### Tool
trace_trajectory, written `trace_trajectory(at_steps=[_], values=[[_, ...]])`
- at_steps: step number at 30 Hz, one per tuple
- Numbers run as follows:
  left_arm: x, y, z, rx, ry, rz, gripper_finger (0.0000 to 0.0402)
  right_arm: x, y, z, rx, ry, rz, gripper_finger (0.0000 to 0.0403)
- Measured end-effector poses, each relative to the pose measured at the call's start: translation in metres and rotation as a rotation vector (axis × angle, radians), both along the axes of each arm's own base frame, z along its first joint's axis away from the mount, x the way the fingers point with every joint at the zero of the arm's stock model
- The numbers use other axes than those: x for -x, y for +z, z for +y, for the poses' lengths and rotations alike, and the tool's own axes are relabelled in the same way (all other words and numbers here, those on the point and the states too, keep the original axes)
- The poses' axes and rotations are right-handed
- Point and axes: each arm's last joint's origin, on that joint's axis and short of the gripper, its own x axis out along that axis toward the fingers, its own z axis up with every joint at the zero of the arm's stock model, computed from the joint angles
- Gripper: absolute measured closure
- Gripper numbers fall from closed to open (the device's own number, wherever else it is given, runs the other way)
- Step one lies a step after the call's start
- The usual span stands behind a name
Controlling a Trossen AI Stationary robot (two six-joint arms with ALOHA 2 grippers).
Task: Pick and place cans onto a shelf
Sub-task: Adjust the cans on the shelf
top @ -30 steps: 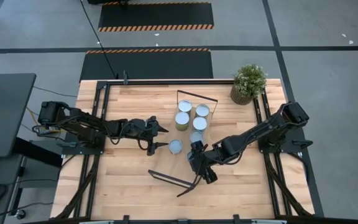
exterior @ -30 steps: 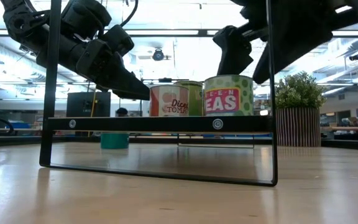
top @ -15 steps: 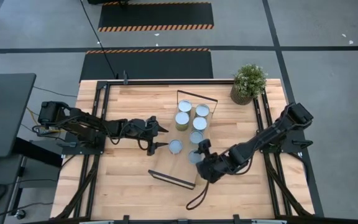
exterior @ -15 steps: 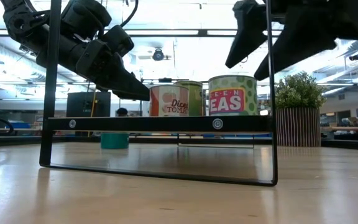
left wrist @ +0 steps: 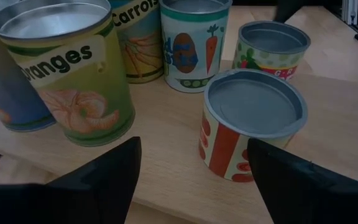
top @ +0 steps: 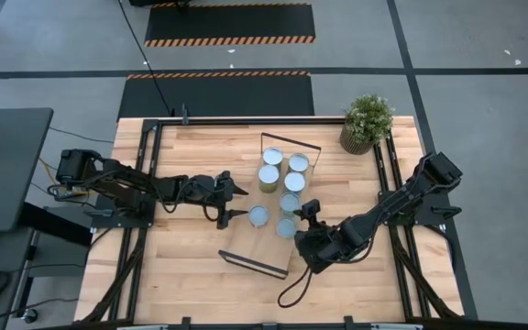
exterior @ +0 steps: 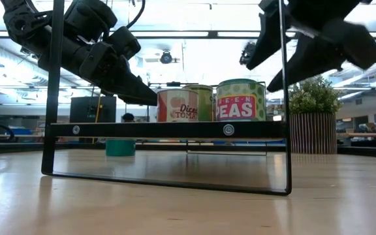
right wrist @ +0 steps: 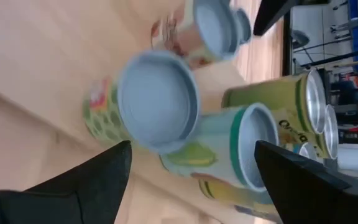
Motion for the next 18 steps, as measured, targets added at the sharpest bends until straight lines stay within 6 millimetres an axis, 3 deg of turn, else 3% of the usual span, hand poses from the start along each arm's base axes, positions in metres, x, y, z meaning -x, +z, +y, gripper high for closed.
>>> trace_trajectory(at_steps=[5,18], values=[[0.000,0.000,0.000,0.000,0.001,0.000,0.0104,-0.008,0.013,0.009,-0.127,0.026,-0.042,0.0055],[0.000,0.000,0.000,0.001,0.001,-0.001,0.0104,-0.021,0.012,-0.002,-0.420,0.069,0.040,0.0055]])
